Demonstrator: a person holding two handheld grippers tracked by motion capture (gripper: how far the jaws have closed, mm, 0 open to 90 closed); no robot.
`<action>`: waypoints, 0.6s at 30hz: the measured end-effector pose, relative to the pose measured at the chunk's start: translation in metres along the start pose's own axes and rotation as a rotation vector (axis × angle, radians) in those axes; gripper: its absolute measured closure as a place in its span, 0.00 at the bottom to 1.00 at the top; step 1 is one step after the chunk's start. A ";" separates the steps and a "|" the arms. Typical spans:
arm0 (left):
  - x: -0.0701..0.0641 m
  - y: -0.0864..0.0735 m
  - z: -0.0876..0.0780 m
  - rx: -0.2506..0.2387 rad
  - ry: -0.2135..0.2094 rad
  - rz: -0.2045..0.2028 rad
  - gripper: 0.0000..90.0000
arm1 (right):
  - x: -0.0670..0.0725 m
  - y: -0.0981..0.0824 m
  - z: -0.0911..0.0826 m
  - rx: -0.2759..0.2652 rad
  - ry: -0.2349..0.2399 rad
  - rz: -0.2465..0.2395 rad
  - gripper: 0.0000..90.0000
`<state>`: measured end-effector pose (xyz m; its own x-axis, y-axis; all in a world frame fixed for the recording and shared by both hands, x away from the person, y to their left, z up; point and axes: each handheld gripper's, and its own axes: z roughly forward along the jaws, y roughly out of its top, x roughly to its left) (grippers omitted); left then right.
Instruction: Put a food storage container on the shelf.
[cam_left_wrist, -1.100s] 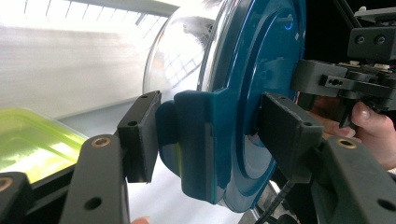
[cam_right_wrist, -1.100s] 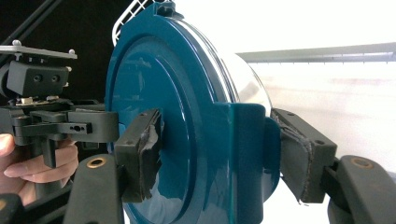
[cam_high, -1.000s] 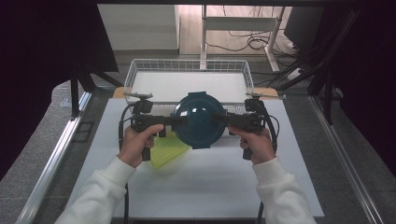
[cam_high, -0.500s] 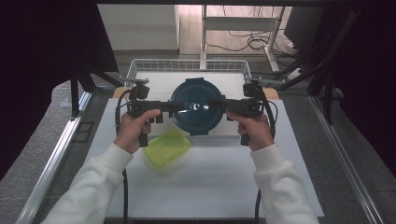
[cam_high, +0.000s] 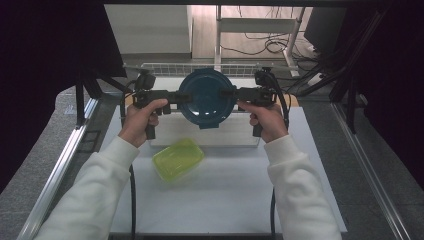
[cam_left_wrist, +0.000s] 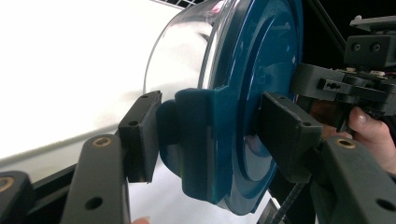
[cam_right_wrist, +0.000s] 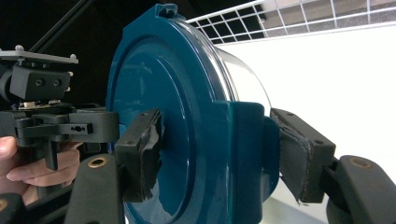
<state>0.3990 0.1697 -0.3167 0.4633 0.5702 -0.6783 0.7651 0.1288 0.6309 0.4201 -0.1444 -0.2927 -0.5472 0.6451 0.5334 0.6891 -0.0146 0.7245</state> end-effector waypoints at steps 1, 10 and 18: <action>0.001 0.003 0.000 0.000 0.001 0.000 0.46 | -0.001 0.002 0.001 -0.004 0.001 -0.002 0.40; 0.007 0.023 0.004 0.005 -0.005 -0.010 0.46 | -0.004 0.022 0.010 -0.002 -0.005 0.008 0.40; 0.012 0.035 0.006 0.009 -0.004 -0.022 0.46 | -0.008 0.033 0.017 0.001 -0.007 0.019 0.40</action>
<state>0.4337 0.1762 -0.3047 0.4478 0.5640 -0.6938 0.7794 0.1340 0.6120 0.4554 -0.1373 -0.2799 -0.5306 0.6497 0.5444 0.6999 -0.0266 0.7138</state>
